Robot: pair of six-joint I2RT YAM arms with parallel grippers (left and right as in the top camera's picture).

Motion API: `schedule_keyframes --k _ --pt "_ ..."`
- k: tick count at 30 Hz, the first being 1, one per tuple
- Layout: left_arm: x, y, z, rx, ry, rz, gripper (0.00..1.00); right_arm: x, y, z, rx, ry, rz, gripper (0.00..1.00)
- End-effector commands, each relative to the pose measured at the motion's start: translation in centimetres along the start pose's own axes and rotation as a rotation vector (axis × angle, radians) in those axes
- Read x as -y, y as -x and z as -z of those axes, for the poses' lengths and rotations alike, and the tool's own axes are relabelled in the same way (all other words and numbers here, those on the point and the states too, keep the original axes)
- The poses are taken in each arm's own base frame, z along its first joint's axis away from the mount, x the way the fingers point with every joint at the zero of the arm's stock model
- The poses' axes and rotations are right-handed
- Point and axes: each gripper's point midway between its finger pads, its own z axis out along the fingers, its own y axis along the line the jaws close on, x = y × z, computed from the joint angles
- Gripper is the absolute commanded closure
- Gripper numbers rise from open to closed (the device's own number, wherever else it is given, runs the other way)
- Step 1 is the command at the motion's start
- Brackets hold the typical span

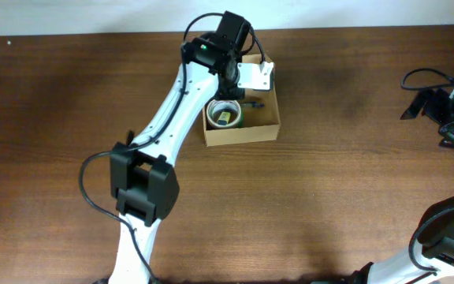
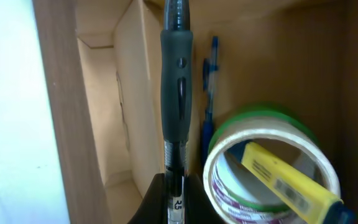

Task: Pack container
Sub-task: 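Carry the black pen with the left gripper over the box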

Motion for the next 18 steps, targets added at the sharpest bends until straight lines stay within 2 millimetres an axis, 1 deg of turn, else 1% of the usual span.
schedule_keyframes --k 1,5,10,14,16,18 --pt "0.1 -1.0 -1.7 -0.048 -0.008 0.023 0.98 -0.2 -0.2 0.0 -0.008 0.011 -0.008 0.01" --pt "0.6 -1.9 -3.2 -0.087 -0.025 0.025 0.99 -0.1 -0.3 0.0 -0.012 0.007 -0.009 0.01" --pt "0.7 -2.8 -3.9 -0.096 -0.037 0.082 0.99 -0.1 -0.4 0.0 -0.013 0.007 -0.009 0.01" --pt "0.7 -3.0 -4.3 -0.1 -0.041 0.085 0.97 -0.1 -0.4 0.0 -0.013 0.007 -0.009 0.01" --pt "0.7 -3.1 -4.3 -0.101 -0.042 0.086 0.89 -0.1 -0.4 0.0 -0.013 0.007 -0.009 0.01" --pt "0.7 -3.1 -4.3 -0.101 -0.042 0.087 0.75 -0.1 -0.3 0.0 -0.012 0.007 -0.009 0.01"
